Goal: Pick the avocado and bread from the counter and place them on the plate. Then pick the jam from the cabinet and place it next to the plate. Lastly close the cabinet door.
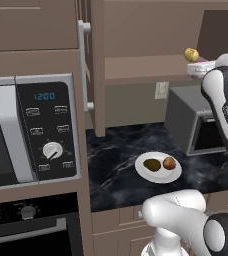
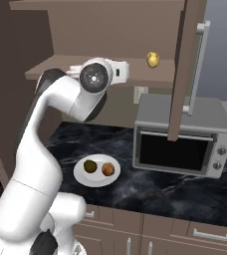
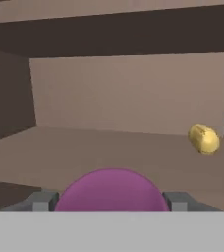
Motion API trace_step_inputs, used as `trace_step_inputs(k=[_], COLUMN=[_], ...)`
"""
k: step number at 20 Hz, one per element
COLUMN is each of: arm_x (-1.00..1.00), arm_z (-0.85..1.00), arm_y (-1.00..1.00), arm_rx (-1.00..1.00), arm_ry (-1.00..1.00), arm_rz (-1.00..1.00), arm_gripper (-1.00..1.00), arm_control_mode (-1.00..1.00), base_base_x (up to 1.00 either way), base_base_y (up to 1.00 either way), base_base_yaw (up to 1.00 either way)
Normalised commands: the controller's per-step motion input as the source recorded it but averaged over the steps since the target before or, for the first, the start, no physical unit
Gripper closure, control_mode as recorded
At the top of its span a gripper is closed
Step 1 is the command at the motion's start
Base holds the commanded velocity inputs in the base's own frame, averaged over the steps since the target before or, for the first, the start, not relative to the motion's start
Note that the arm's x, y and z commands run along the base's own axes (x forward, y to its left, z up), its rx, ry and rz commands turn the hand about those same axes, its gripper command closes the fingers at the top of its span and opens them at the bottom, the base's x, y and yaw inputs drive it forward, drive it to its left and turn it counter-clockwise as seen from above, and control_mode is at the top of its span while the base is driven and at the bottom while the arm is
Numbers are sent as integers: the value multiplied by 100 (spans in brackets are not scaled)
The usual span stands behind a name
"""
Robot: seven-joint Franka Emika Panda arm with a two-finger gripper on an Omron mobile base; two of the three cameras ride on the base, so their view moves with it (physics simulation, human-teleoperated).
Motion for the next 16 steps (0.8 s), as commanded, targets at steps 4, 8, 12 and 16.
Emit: trace_step_inputs(k=[4,8,12,16], arm_x=[-89,-74,-67,-64], arm_z=[0,-14,-28,-41], arm_y=[34,43,53,64], arm_rx=[-26,-23,-21,-21], arm_ry=[15,7,2,0], arm_rz=[38,33,27,21], arm_gripper=[100,100,100,100], arm_control_mode=[-100,-100,-100,-100], base_base_x=[0,0,0,0], base_base_y=[0,0,0,0], base_base_yaw=[0,0,0,0])
